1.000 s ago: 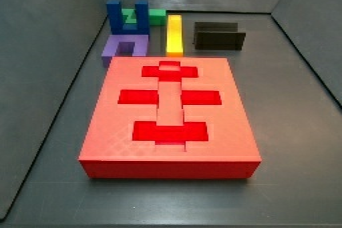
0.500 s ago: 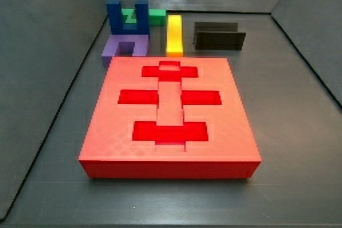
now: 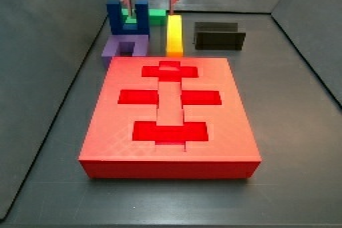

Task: Pick up the purple object. Move up. Place the purple object on the fixture. Regrasp the purple object. Move to above the board. Insert the purple object.
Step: Pick up the purple object.

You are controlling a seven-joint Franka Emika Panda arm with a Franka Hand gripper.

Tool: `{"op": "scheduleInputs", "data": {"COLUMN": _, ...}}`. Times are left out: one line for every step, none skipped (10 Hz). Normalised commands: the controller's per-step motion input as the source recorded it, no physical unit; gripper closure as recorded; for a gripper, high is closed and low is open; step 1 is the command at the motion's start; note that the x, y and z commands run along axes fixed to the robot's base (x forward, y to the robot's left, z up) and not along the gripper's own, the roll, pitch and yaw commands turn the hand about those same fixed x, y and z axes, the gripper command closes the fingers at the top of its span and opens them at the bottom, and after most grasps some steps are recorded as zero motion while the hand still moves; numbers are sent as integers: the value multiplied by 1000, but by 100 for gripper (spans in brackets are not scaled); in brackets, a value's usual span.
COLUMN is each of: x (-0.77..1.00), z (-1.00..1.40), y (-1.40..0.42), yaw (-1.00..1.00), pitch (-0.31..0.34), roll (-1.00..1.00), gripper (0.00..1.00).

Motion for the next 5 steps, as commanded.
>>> {"op": "scheduleInputs", "data": {"x": -40, "z": -431, "y": -311, "yaw": 149, "pitch": -136, "roll": 0, "gripper": 0}}
{"op": "scheduleInputs", "data": {"x": 0, "z": -426, "y": -246, "yaw": 83, "pitch": -73, "roll": 0, "gripper": 0}}
{"op": "scheduleInputs", "data": {"x": 0, "z": -409, "y": -174, "yaw": 0, "pitch": -21, "roll": 0, "gripper": 0}}
{"op": "scheduleInputs", "data": {"x": -34, "z": -377, "y": -114, "yaw": 0, "pitch": 0, "roll": 0, "gripper": 0}}
{"op": "scheduleInputs", "data": {"x": -91, "z": -383, "y": -106, "yaw": 0, "pitch": 0, "roll": 0, "gripper": 0}}
